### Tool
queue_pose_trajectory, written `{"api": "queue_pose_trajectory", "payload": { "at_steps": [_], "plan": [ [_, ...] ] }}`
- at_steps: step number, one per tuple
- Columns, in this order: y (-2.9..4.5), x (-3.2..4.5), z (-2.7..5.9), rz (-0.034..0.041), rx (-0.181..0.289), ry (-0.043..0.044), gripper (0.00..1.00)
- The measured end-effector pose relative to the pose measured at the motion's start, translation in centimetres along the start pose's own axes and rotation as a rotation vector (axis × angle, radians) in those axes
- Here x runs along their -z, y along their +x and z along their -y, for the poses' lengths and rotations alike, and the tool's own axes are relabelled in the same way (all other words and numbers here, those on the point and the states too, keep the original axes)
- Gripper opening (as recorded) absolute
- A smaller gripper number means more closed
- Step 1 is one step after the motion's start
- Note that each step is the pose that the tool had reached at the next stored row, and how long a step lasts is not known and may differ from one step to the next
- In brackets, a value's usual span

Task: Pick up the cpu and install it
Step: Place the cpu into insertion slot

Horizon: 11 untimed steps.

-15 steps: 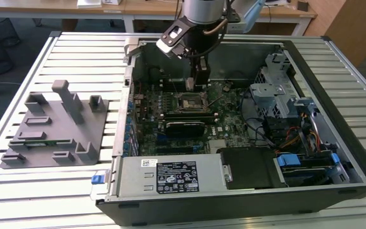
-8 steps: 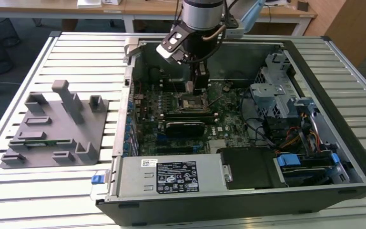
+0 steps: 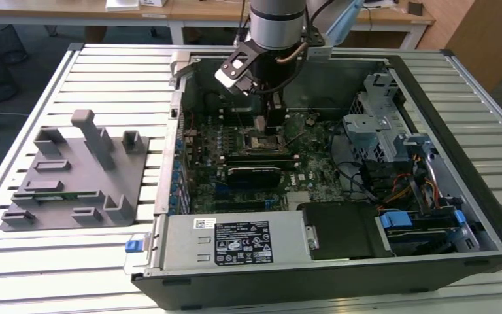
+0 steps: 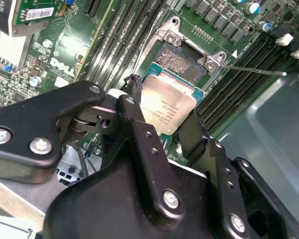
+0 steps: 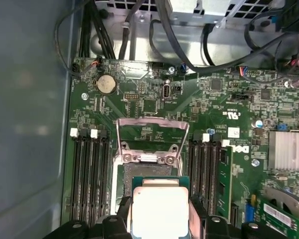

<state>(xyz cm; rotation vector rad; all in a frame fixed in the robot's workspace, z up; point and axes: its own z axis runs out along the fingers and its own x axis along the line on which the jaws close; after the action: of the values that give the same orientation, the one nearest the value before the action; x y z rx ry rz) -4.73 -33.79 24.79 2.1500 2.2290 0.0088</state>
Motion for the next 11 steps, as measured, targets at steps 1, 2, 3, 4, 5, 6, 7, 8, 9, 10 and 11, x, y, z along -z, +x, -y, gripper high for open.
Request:
{"api": "queue_pose_trajectory", "payload": {
  "at_steps": [1,2,3,4,5,6,7,8,9,10,11],
  "plan": [
    [0.03,-0.17,0.01,0.0001,0.0,0.0,0.54],
    [0.08,-0.37,0.02,0.0,0.0,0.0,0.54],
    [0.1,-0.54,0.01,0.0001,0.0,0.0,0.54],
    [0.13,-0.73,0.03,0.0002,0.0,0.0001,0.54],
    [0.17,-0.9,0.04,0.0002,0.0,0.0,0.54],
    [0.2,-1.08,0.04,0.0002,0.0,-0.0002,0.54],
    [0.23,-1.27,0.04,0.0001,0.0,-0.0006,0.54],
    [0.25,-1.45,0.05,0.0002,0.0,-0.0008,0.54],
    [0.26,-1.62,0.07,0.0002,0.0,-0.0013,0.54],
    [0.27,-1.8,0.11,0.0002,0.0,-0.0024,0.54],
    [0.28,-1.97,0.16,0.0002,0.0,-0.0043,0.54]
  ]
}}
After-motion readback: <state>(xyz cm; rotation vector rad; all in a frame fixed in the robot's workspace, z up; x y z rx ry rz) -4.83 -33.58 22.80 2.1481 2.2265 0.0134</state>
